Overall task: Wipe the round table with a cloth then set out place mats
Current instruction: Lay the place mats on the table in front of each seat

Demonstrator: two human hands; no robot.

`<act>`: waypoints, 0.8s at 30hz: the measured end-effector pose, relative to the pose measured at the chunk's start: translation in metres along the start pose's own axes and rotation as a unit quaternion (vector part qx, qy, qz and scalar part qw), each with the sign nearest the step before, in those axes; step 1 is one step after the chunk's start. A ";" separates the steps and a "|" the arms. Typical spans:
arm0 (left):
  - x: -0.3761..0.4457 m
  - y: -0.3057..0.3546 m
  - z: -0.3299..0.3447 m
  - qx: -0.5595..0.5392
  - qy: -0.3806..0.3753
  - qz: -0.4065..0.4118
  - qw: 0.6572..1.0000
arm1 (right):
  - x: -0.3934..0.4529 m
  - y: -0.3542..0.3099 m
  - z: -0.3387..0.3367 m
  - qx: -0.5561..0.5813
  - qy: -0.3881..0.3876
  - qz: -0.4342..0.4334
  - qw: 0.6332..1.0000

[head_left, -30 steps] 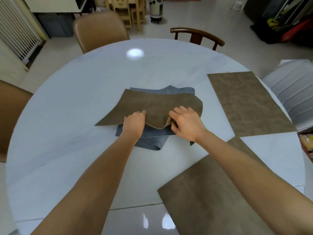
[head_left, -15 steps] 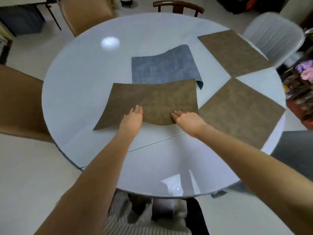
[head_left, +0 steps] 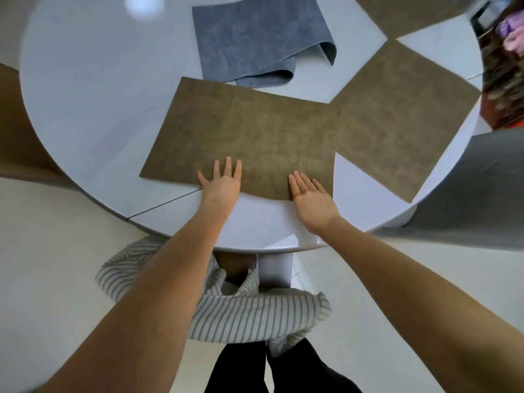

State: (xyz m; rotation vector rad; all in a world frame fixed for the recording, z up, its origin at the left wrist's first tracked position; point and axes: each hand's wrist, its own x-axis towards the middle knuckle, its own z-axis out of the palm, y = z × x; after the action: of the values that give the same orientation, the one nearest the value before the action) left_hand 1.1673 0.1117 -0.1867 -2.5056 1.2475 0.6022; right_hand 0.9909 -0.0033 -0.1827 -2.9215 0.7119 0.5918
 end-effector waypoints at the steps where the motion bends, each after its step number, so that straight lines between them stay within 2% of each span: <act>1: 0.001 0.002 0.001 0.005 0.000 -0.003 1.000 | 0.000 0.000 0.002 0.010 -0.001 0.006 1.000; 4: -0.003 0.007 0.010 0.017 -0.009 -0.001 1.000 | -0.004 -0.004 0.010 0.027 -0.014 0.015 0.999; 9: -0.013 0.007 0.023 0.036 0.016 0.015 0.999 | -0.017 -0.011 0.020 0.059 0.012 0.043 0.997; 16: -0.036 0.002 0.031 0.040 0.021 0.062 0.997 | -0.040 -0.045 0.033 0.100 0.034 0.168 0.980; 20: -0.045 -0.006 0.039 0.038 0.014 0.064 0.997 | -0.048 -0.062 0.039 0.131 0.048 0.198 0.970; 24: -0.055 -0.013 0.044 0.061 0.014 0.077 0.995 | -0.057 -0.080 0.046 0.141 0.026 0.218 0.965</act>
State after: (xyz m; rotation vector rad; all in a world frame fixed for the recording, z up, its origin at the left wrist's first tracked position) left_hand 1.1374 0.1759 -0.1983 -2.3418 1.4515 0.5114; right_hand 0.9647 0.0997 -0.2047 -2.5331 1.3423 0.3991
